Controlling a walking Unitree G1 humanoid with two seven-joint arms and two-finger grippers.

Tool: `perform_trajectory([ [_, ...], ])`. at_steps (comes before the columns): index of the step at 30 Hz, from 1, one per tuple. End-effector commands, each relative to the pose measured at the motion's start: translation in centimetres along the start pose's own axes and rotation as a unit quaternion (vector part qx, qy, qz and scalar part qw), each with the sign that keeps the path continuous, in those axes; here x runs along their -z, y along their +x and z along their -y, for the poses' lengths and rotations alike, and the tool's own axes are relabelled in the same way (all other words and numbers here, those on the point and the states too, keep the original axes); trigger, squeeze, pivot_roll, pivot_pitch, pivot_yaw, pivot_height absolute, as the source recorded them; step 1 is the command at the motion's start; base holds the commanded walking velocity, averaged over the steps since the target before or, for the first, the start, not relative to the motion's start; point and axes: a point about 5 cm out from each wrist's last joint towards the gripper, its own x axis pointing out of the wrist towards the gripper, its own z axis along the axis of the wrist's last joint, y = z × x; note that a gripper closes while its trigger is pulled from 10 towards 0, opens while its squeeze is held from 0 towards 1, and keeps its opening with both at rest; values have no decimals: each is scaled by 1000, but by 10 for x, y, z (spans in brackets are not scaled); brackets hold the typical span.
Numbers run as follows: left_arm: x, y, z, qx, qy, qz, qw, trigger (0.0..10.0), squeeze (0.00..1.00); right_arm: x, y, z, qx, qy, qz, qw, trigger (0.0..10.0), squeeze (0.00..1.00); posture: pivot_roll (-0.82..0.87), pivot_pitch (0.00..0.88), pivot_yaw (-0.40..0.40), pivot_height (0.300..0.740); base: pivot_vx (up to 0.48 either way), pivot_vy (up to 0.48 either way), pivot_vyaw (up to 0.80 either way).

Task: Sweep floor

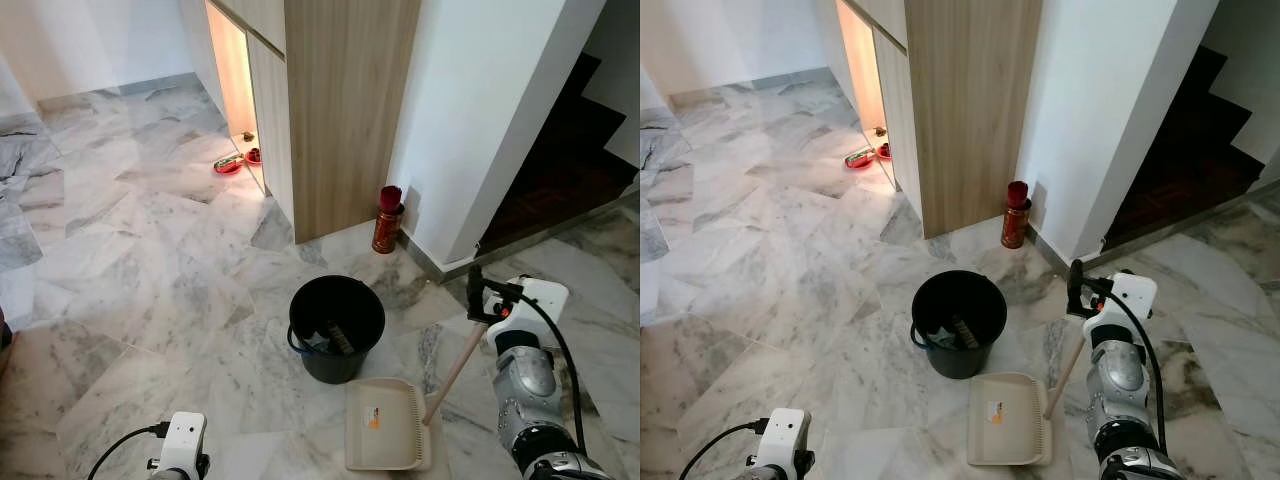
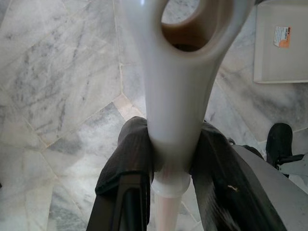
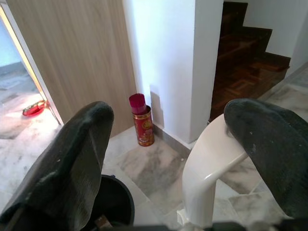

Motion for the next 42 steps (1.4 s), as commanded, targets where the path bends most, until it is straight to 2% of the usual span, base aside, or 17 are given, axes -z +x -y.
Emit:
perform_trajectory([
  [1,0,-1,-5,-7,8,3,1000,10000,0,7,-4,6,8,-7,-21,1000,10000,1000,27,0,28,740,0,0,0],
  [4,1,-1,-5,-5,14,2,1000,10000,0,9,-5,7,13,-13,-27,999,10000,1000,29,0,27,740,0,0,0],
  [6,1,-1,-5,-5,15,2,1000,10000,0,11,-6,8,14,-34,-35,999,10000,1000,29,0,28,740,0,0,0],
  [12,1,-1,-6,-5,17,2,1000,10000,0,10,-7,12,38,-35,-28,998,10000,1000,30,0,33,740,0,0,0],
  [13,1,-1,-7,-5,19,2,1000,10000,0,7,-6,20,78,-33,-19,996,10000,1000,33,0,38,740,0,0,0],
  [14,1,-2,-7,-6,20,2,1000,10000,0,5,-6,23,91,-29,-15,995,10000,1000,33,0,38,740,0,0,0],
  [19,1,-2,-8,-6,22,2,1000,10000,0,1,-5,26,101,-7,-1,995,10000,1000,33,0,41,740,0,0,0],
  [20,1,-2,-8,-6,23,2,1000,10000,0,0,-4,26,103,-3,0,995,10000,98,34,0,42,740,0,0,0],
  [21,1,-2,-9,-6,24,2,1000,10000,0,0,-4,26,105,2,-1,994,10000,98,33,0,43,740,0,0,0],
  [22,1,-2,-9,-6,24,2,1000,10000,0,-1,-4,27,107,10,0,994,10000,0,33,0,43,740,0,0,0],
  [31,0,-2,-9,-7,26,3,1000,10000,0,-13,3,18,90,32,34,995,10000,0,37,0,41,740,0,0,0],
  [34,0,-2,-9,-8,27,5,1000,10000,0,-30,11,12,74,44,72,994,10000,0,38,0,40,740,0,0,0],
  [37,0,-2,-9,-8,26,5,1000,10000,0,-35,13,10,69,46,83,993,10000,0,38,0,40,740,0,0,0],
  [39,-1,-2,-9,-8,26,5,1000,10000,0,-50,18,5,55,47,111,991,10000,0,36,0,40,740,0,0,0],
  [42,-1,-2,-9,-8,26,5,1000,10000,0,-53,20,4,52,46,115,991,10000,0,35,0,40,740,0,0,0],
])
